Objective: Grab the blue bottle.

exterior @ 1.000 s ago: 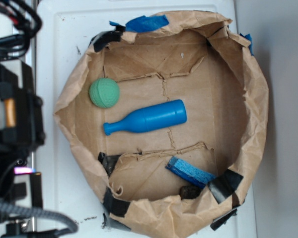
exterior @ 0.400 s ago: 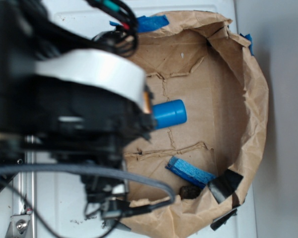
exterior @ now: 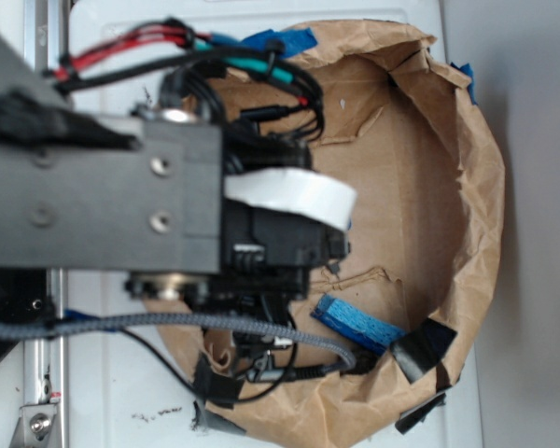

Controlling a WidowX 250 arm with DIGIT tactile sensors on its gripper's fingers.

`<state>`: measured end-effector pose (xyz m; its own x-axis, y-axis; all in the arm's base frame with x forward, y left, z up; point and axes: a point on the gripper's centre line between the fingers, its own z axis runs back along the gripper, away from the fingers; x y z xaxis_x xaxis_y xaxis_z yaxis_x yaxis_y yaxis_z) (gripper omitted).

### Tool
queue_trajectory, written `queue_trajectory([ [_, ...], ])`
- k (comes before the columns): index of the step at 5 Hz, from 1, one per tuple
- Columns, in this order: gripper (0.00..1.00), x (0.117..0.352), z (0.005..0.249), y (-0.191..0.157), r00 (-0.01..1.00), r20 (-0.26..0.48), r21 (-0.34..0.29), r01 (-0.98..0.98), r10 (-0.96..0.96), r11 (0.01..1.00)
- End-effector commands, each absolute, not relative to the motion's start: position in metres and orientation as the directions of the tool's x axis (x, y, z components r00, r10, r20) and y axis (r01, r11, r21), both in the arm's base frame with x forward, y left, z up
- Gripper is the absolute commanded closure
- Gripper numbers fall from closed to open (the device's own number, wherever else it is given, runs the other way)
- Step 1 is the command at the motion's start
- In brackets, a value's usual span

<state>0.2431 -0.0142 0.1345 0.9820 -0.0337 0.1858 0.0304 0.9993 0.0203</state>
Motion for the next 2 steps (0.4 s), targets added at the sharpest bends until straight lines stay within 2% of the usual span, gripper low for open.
queue_trajectory([
  [1,0.00,0.264,0.090,0.003,0.983,0.144,-0.008,0.119,-0.117,0.993],
  [2,0.00,0.276,0.072,0.015,0.980,0.117,-0.023,0.165,-0.162,0.986],
])
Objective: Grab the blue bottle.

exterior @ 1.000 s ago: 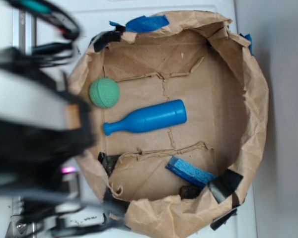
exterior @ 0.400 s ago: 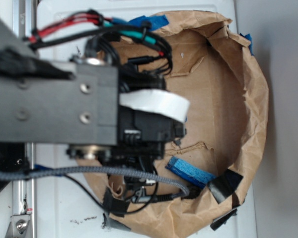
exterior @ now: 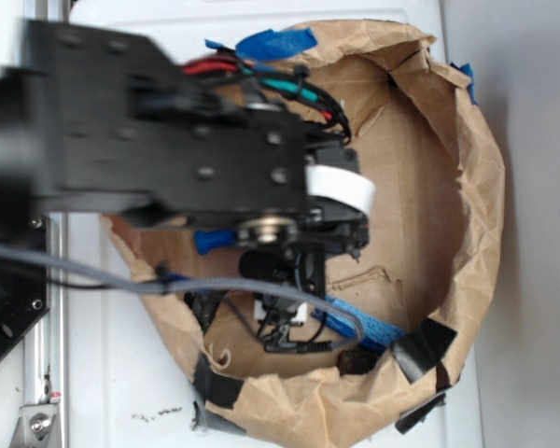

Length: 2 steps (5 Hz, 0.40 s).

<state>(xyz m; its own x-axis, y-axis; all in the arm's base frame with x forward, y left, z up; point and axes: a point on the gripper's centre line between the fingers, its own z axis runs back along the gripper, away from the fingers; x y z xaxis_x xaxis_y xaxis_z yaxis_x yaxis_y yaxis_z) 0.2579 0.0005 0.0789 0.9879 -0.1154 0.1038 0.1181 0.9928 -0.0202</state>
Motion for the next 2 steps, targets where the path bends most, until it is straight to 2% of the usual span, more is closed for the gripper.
queue_trajectory([
  [1,0.00,0.285,0.049,0.017,0.980,0.104,-0.042,0.175,-0.170,0.984],
  [2,0.00,0.285,0.029,0.005,0.981,0.106,-0.001,0.164,-0.163,0.986],
])
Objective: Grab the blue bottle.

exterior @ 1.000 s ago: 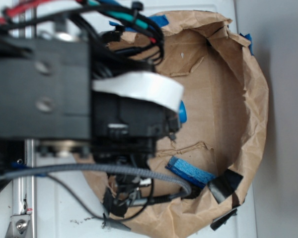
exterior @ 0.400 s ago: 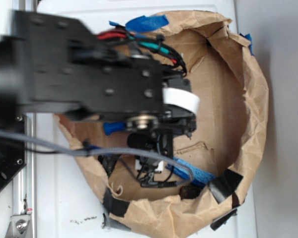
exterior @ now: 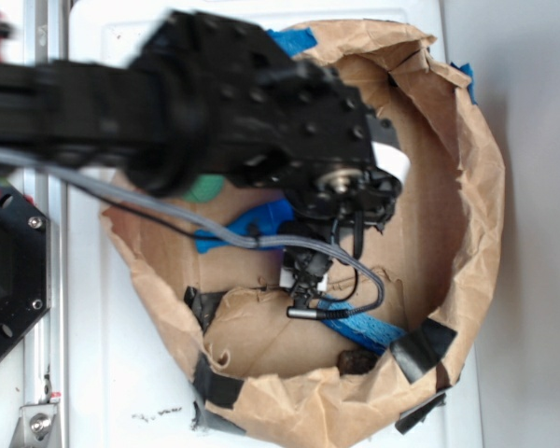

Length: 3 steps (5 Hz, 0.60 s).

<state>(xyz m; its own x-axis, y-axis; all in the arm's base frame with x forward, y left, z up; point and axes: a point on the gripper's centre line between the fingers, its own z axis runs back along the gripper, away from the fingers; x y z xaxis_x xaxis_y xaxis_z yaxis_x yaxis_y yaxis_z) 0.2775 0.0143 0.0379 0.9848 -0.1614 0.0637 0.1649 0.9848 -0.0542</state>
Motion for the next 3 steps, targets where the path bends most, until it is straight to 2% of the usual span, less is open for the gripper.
queue_trajectory([
  [1,1.00,0.284,0.029,0.005,0.984,0.109,-0.001,0.140,-0.139,0.990],
  [3,1.00,0.282,0.044,0.012,0.986,0.128,-0.006,0.104,-0.103,0.995],
])
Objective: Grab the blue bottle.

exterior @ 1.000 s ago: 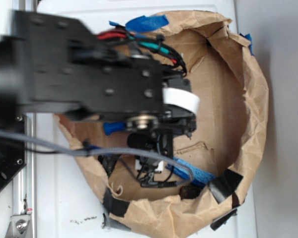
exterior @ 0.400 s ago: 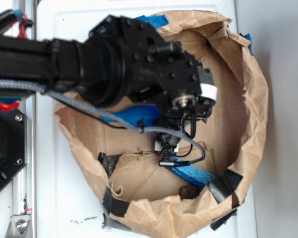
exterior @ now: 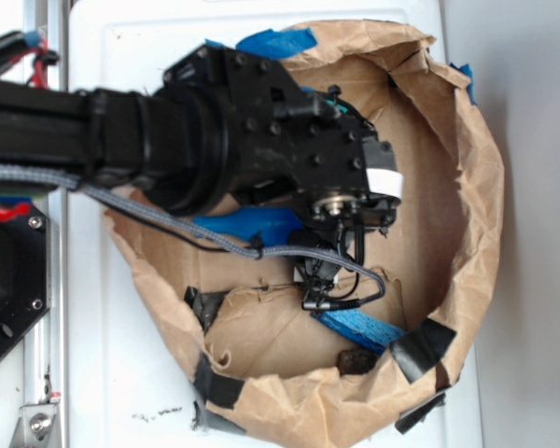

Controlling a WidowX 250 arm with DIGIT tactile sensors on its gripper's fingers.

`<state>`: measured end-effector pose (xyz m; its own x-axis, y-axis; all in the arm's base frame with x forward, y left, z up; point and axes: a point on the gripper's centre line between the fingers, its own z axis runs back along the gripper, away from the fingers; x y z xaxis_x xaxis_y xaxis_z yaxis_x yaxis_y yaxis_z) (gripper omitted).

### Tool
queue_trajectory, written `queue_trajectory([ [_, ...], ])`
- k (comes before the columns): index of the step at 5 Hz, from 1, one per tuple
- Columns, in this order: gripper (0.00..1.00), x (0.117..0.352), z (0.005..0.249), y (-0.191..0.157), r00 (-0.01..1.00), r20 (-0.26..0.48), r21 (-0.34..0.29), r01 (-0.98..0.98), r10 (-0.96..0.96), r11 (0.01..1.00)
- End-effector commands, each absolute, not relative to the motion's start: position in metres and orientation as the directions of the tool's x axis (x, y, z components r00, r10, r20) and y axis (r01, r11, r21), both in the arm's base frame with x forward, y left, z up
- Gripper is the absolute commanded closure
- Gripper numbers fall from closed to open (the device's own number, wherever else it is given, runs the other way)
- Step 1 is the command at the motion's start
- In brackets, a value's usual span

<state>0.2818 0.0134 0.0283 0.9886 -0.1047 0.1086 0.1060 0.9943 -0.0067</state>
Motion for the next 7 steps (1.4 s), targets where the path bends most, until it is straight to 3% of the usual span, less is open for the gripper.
queue_trajectory([
  [1,1.00,0.273,0.094,0.014,0.983,0.170,-0.055,0.082,-0.071,0.995],
  [2,1.00,0.259,0.143,0.010,0.974,0.224,-0.016,0.013,-0.009,1.000],
  [3,1.00,0.249,0.179,0.001,0.976,0.216,-0.041,-0.006,0.015,0.999],
  [4,1.00,0.243,0.195,-0.007,0.976,0.218,-0.045,-0.012,0.022,0.999],
  [6,1.00,0.261,0.182,-0.014,0.985,0.169,-0.034,-0.022,0.027,0.999],
  [7,1.00,0.267,0.179,-0.015,0.983,0.180,-0.028,-0.012,0.017,1.000],
])
